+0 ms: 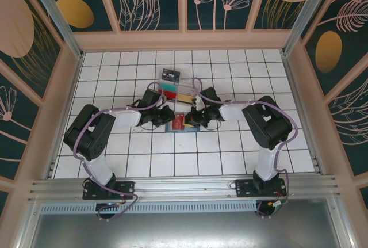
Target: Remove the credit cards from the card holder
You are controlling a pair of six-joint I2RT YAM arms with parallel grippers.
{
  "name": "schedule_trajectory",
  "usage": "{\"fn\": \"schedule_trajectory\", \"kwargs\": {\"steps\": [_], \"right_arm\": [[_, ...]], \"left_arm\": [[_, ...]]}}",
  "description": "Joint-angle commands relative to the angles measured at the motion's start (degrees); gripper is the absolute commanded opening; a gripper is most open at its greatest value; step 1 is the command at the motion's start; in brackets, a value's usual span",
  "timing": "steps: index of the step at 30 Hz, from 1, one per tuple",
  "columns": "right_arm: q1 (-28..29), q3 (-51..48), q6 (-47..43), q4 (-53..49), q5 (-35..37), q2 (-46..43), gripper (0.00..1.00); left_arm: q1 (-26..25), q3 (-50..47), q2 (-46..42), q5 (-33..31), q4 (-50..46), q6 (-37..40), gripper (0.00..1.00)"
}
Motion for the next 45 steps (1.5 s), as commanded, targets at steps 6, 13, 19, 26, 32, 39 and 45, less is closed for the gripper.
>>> {"fn": "schedule_trajectory", "kwargs": {"steps": [6, 13, 19, 26, 32, 39, 45], "right_arm": [[0.2, -1.8, 1.8, 4.1, -0.4, 1.0, 0.16], [0.2, -0.7, 2.8, 5.3, 0.3, 1.9, 0.20], [0.2, -1.0, 3.4, 9.0, -3.3, 2.5, 0.17], [-0.1, -1.1, 3.1, 7.5, -2.1, 2.5, 0.04], [-2.1, -4.3, 1.6, 4.7, -0.9, -1.9, 0.00], [-4.6, -7.8, -0.9, 1.3, -1.0, -6.8, 0.00], [-5.7, -9.3, -1.9, 5.1, -1.6, -12.9, 0.00]], "left_arm": [[-0.2, -1.7, 3.2, -3.4, -5.1, 1.3, 0.14], [-0.2, -3.2, 3.2, -3.7, -5.0, 1.5, 0.14], [-0.2, -3.2, 3.3, -3.8, -5.0, 1.6, 0.14], [-0.2, -2.9, 3.1, -4.2, -5.6, 1.8, 0.14], [-0.2, 0.7, 2.5, -5.9, -9.0, 3.5, 0.20], [-0.2, 2.3, 2.4, -4.9, -8.2, 3.3, 0.23], [-0.2, 2.4, -1.4, 0.5, -2.3, 2.3, 0.34]]}}
